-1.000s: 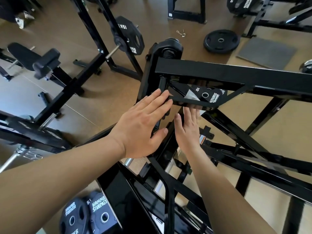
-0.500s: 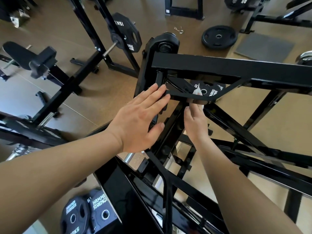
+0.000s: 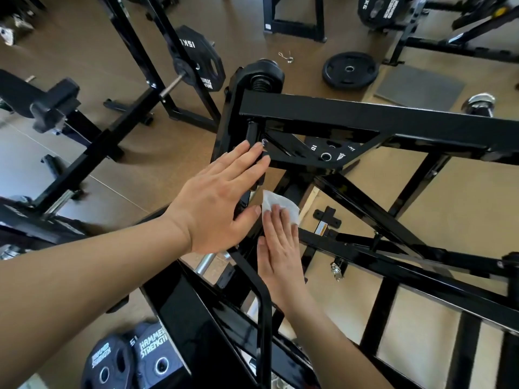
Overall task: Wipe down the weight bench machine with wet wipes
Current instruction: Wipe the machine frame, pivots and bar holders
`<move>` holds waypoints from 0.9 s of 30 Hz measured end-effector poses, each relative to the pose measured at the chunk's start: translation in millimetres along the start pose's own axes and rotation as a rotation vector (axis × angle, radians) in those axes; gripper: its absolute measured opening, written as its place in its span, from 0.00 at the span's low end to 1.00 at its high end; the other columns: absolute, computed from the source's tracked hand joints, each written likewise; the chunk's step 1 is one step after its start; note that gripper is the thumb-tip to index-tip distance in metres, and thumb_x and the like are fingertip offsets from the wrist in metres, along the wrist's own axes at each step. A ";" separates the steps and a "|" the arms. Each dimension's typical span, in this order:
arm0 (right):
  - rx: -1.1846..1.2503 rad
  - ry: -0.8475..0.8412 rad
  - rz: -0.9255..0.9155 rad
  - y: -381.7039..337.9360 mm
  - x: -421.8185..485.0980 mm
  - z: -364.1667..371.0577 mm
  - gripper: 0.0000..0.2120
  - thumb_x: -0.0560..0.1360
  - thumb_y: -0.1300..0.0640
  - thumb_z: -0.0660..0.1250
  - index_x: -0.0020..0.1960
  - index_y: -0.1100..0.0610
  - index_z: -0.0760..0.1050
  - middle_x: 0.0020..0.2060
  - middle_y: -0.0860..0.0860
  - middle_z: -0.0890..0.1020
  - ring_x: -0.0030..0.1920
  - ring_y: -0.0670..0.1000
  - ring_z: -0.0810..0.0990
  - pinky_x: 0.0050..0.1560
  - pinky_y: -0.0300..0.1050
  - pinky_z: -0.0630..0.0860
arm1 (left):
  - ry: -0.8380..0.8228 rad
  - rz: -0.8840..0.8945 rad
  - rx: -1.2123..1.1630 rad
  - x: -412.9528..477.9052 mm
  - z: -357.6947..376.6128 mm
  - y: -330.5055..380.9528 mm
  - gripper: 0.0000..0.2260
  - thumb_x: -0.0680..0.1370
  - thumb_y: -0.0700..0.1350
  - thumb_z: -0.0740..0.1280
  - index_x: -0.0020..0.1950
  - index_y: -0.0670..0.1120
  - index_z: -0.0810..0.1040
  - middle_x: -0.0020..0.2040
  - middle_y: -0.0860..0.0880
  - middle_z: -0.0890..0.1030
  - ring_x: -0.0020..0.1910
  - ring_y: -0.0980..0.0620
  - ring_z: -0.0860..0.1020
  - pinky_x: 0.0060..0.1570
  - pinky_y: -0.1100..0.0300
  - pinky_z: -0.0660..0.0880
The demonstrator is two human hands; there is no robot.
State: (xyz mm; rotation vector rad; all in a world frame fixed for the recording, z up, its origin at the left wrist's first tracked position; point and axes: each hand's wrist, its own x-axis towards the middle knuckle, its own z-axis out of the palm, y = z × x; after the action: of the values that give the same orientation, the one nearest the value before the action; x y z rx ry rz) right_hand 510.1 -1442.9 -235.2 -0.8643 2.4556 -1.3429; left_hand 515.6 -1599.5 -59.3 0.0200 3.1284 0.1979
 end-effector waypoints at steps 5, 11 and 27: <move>-0.020 -0.084 -0.002 1.6 9.3 -3.7 0.33 0.85 0.38 0.35 0.84 0.53 0.42 0.83 0.46 0.38 0.83 0.49 0.35 0.82 0.57 0.38 | 0.006 0.002 -0.004 0.5 0.9 -0.2 0.34 0.80 0.59 0.58 0.84 0.51 0.54 0.85 0.55 0.50 0.83 0.57 0.43 0.81 0.52 0.53; 0.257 -0.128 0.093 -19.7 -23.2 -12.9 0.23 0.89 0.49 0.49 0.83 0.50 0.54 0.83 0.41 0.50 0.82 0.41 0.43 0.83 0.47 0.46 | -0.014 -0.009 0.000 0.6 -0.4 0.7 0.34 0.79 0.62 0.53 0.84 0.53 0.52 0.84 0.56 0.47 0.82 0.58 0.41 0.82 0.51 0.53; 0.512 -0.228 0.353 -21.4 -14.1 -68.5 0.24 0.85 0.37 0.54 0.80 0.38 0.62 0.78 0.30 0.61 0.78 0.32 0.55 0.83 0.50 0.52 | -0.029 -0.015 -0.007 2.8 -5.1 4.4 0.36 0.78 0.63 0.51 0.85 0.53 0.50 0.84 0.56 0.46 0.82 0.58 0.40 0.82 0.52 0.50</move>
State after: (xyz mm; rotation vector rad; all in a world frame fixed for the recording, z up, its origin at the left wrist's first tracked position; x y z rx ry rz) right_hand 499.5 -1395.7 -180.4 -0.4083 1.8496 -1.5298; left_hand 512.8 -1595.8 -53.7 -0.0014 3.0982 0.2064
